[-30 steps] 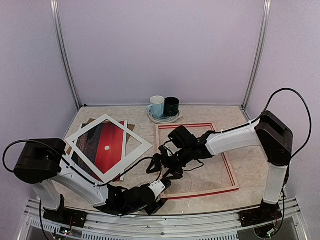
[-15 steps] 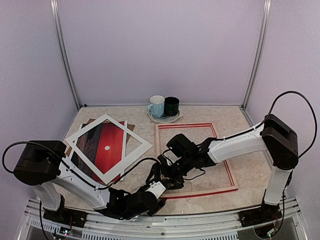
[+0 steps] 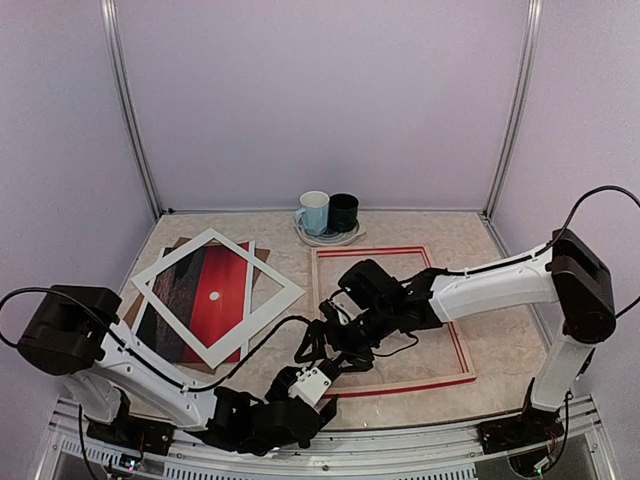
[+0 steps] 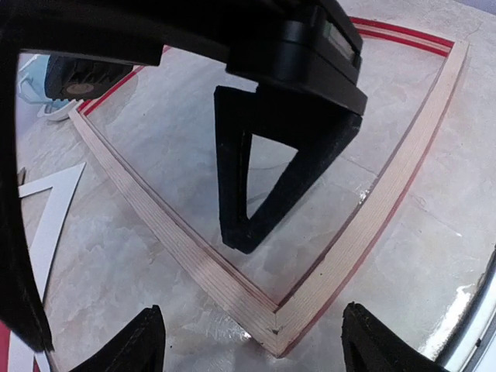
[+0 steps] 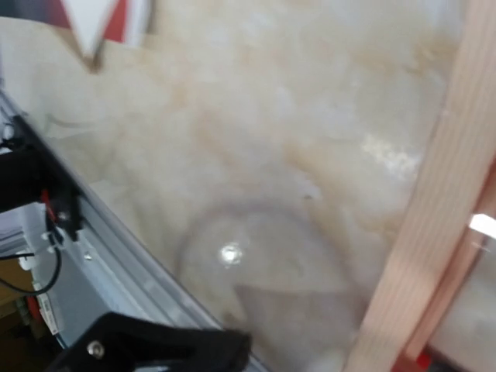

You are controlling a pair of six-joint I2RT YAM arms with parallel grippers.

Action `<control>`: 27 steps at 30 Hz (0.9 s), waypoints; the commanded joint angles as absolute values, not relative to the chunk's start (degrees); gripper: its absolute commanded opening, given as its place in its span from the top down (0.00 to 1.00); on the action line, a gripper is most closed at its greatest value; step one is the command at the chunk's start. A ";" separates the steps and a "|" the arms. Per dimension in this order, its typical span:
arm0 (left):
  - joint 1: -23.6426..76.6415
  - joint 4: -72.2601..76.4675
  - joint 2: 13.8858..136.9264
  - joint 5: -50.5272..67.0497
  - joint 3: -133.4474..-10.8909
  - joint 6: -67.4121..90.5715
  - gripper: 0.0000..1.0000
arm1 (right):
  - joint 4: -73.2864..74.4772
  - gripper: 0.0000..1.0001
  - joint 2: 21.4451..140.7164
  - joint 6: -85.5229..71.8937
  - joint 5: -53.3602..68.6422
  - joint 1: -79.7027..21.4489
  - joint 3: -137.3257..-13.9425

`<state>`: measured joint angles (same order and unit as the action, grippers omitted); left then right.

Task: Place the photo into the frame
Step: Press the glass panel into the frame body.

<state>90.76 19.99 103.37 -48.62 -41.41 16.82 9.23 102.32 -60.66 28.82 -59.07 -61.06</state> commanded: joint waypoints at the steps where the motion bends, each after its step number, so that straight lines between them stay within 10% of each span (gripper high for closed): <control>1: 94.07 17.62 98.70 -54.60 -42.48 18.12 0.19 | 15.33 0.01 96.25 -57.01 24.69 -56.79 -64.41; 15: 94.96 0.49 83.86 -57.92 -45.37 28.40 0.01 | 20.44 0.01 93.12 -41.35 13.41 -49.15 -73.73; 27: 64.68 -9.45 73.57 -30.60 -47.33 27.02 0.01 | 16.09 0.01 85.71 -24.47 1.26 -48.70 -69.76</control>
<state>72.01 -5.63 73.71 -43.29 -45.47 29.80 17.08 89.30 -33.41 8.69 -48.90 -71.77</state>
